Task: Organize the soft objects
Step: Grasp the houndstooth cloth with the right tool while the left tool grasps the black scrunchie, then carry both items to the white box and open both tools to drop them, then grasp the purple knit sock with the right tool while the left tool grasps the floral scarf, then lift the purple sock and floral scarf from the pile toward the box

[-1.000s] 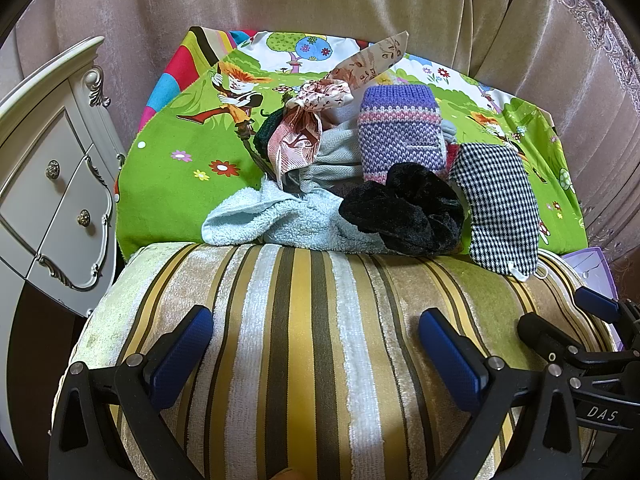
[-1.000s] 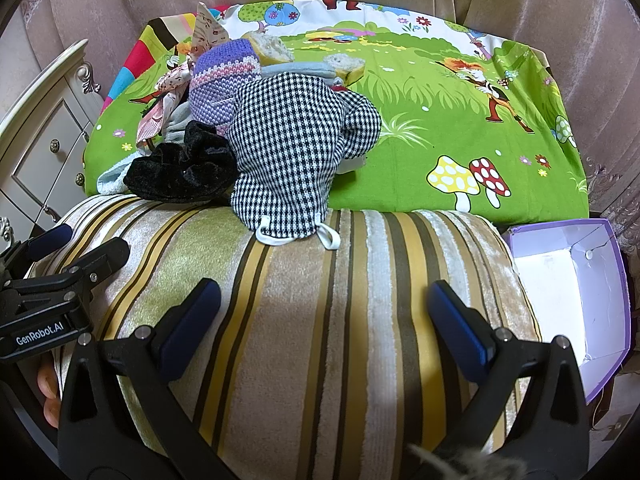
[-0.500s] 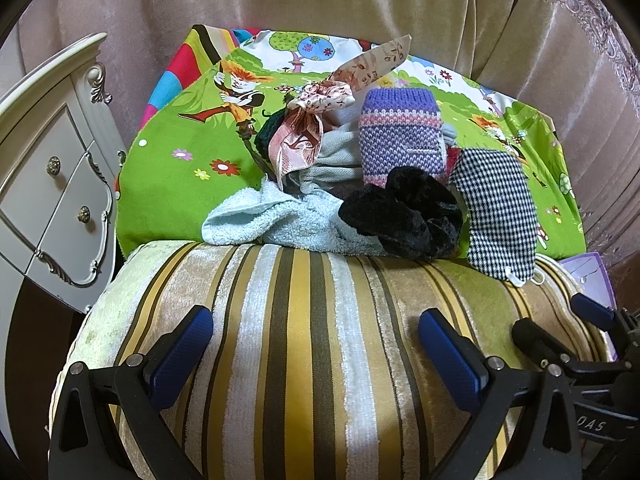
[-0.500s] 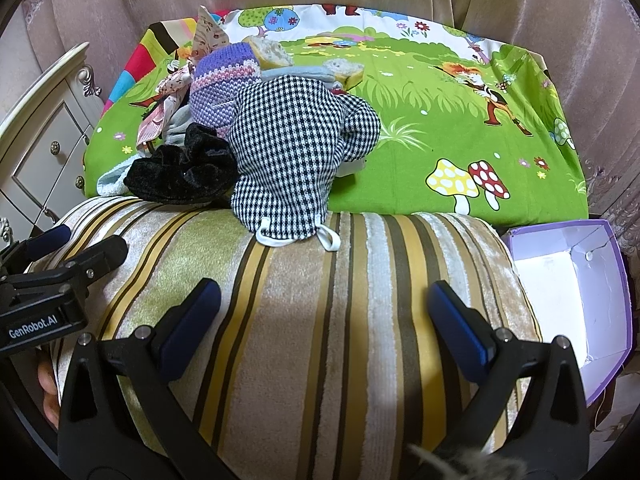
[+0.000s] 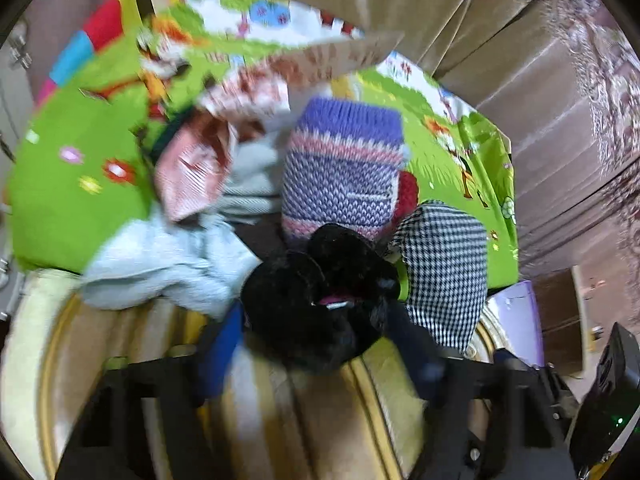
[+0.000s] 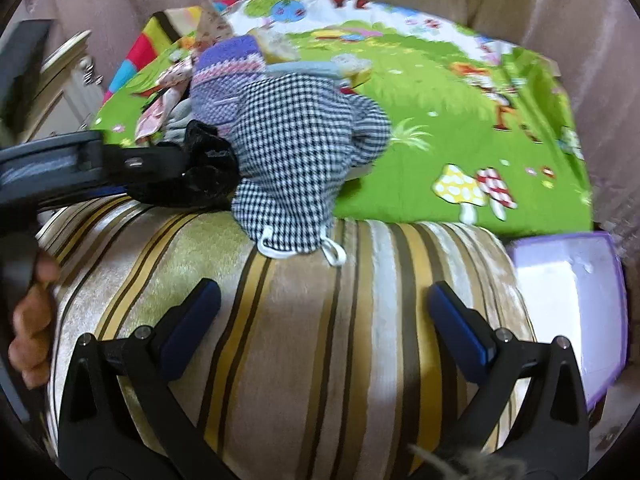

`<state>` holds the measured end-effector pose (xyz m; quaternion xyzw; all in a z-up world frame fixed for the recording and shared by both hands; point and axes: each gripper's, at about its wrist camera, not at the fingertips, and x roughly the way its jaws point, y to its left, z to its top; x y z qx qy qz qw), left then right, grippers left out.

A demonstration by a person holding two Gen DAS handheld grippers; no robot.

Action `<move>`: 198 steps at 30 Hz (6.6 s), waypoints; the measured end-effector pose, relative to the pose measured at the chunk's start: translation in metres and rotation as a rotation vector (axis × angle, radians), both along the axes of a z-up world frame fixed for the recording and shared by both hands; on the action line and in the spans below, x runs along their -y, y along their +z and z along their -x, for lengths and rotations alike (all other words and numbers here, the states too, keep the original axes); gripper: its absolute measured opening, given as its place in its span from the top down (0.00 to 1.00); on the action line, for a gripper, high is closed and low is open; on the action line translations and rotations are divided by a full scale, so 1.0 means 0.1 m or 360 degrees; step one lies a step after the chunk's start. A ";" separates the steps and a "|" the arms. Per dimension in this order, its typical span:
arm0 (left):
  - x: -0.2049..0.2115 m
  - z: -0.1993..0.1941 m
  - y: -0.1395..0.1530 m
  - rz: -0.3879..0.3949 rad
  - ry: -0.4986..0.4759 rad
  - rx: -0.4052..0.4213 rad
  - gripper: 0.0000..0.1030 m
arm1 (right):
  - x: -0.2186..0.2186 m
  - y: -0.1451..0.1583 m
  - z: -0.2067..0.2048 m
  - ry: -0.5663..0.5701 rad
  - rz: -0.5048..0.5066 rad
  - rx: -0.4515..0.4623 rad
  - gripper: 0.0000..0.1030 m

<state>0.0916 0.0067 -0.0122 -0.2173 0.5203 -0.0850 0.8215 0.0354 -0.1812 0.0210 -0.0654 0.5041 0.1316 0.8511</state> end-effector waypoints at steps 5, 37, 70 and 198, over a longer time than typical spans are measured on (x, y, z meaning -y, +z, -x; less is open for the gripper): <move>0.03 -0.03 -0.05 0.0070 -0.0004 -0.0004 0.77 | 0.05 0.01 -0.13 0.0023 -0.0077 -0.0047 0.00; 0.02 0.53 0.32 0.0400 0.0066 0.0308 0.83 | 0.36 0.28 -0.48 0.0012 -0.0678 0.0063 0.90; 2.60 0.23 0.74 0.0294 -0.0746 0.0256 0.83 | 2.83 0.50 0.21 -0.0808 -0.0470 0.0353 0.90; -0.50 -0.04 0.96 0.0066 0.0292 0.0585 0.74 | 0.01 0.14 -0.93 0.0267 -0.0488 -0.0078 0.72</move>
